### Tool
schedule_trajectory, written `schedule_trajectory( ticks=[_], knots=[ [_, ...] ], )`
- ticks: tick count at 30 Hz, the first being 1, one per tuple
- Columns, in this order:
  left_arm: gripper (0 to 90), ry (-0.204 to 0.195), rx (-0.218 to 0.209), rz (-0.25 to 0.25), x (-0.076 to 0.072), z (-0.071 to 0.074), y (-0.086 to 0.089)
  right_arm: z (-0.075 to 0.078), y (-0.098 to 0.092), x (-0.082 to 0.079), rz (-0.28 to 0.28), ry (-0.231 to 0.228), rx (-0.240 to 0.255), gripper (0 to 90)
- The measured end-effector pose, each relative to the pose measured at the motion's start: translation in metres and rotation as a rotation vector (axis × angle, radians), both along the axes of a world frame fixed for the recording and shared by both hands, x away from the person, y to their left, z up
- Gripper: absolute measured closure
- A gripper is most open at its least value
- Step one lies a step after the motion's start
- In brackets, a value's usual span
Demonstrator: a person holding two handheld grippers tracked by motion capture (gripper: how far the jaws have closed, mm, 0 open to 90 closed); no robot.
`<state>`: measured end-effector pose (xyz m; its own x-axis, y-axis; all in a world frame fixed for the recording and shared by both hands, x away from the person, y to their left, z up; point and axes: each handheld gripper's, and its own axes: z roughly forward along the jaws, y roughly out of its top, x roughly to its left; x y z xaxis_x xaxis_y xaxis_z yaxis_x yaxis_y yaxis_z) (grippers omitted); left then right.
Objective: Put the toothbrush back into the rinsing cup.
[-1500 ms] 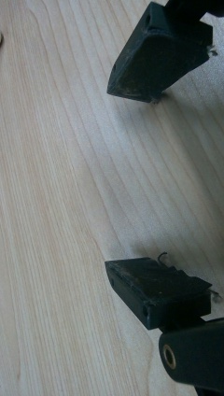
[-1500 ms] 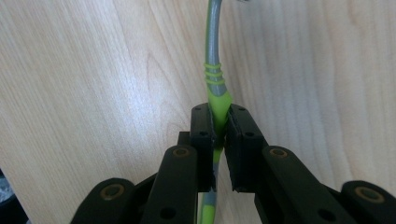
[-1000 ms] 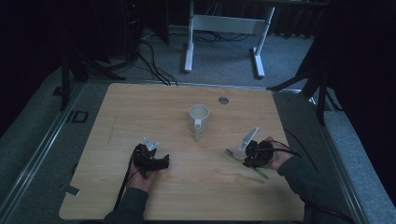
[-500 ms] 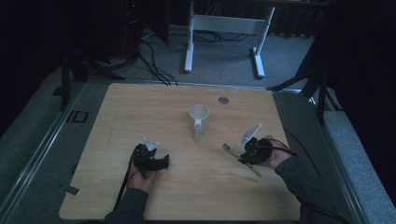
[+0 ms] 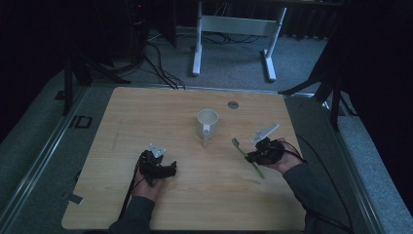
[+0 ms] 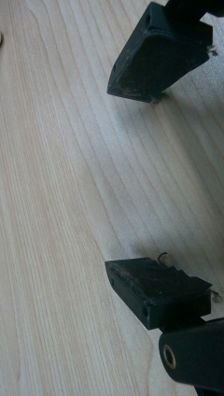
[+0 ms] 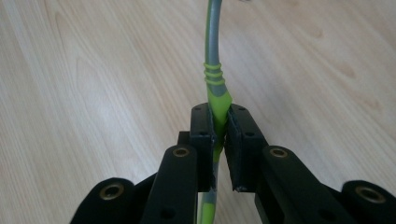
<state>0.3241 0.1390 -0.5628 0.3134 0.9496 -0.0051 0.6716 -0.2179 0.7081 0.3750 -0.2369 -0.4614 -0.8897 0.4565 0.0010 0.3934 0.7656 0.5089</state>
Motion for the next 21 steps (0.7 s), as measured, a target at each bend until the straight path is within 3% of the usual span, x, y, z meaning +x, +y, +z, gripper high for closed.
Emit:
schedule_trajectory(
  ticks=[21],
  knots=[
    [14.3,0.0,0.002,-0.001,0.0,0.0001,0.0002,0.0078,-0.0014,0.0013,-0.109,-0.094,0.111,81.7]
  ],
)
